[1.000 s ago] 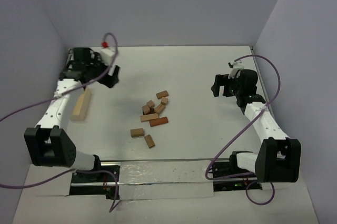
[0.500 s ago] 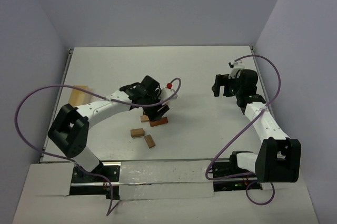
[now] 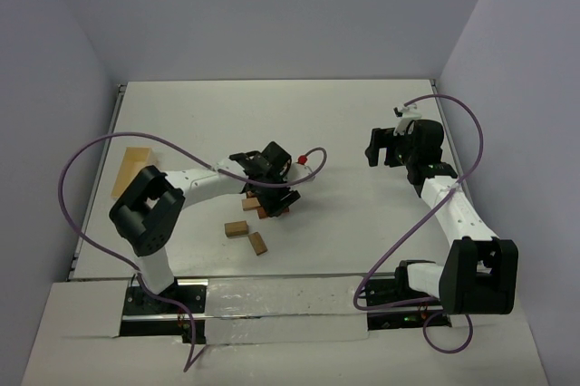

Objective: Build the wood block tower

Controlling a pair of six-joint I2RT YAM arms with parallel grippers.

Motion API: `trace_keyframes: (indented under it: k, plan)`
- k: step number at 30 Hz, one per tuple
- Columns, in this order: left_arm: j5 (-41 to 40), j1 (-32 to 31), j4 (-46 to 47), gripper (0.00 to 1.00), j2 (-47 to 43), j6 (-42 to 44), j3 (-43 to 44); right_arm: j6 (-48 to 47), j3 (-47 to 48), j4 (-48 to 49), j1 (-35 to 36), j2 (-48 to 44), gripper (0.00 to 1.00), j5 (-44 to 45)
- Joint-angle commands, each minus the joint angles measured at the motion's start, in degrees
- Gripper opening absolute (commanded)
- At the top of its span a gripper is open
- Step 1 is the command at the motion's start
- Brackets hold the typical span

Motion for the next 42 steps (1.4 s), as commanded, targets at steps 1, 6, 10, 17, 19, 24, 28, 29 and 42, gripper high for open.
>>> trace_keyframes:
  k: [1,6,10,17,19,24,28,29,42]
  plan:
    - [-0.95,-0.67,3.26,0.65,1.59,-0.82,2.57,-0.14,2.90,0.01,-0.46,-0.39,1.00,0.55]
    - [-1.69,-1.52,4.09,0.62,3.33,0.02,3.12,-0.14,3.01,-0.02,-0.44,-0.04,1.00,0.56]
    - [-1.76,-1.92,4.41,0.56,4.93,0.24,3.54,-0.31,2.99,0.00,-0.38,-0.20,1.00,0.82]
    - [-2.11,-3.02,4.72,0.45,5.75,-0.02,3.28,-0.40,2.99,-0.09,-0.46,0.03,1.00,1.08]
    - [-2.37,-3.15,4.98,0.39,6.05,-0.41,3.38,-0.40,3.04,-0.05,-0.46,0.10,1.00,1.08]
    - [-3.32,-3.15,4.69,0.09,8.93,-4.68,7.93,-0.23,2.99,0.18,-0.55,0.41,1.00,0.82]
    - [-4.84,-3.15,4.22,0.00,13.69,-9.64,14.73,-0.25,3.01,0.13,-0.49,0.51,1.00,1.14]
    - [-6.36,-3.15,4.39,0.00,14.93,-10.91,16.35,-0.31,3.07,0.00,-0.55,0.51,1.00,1.26]
    - [-19.75,6.48,-1.49,0.00,25.90,-32.12,29.17,-0.31,3.16,-0.44,-0.46,0.51,1.00,0.70]
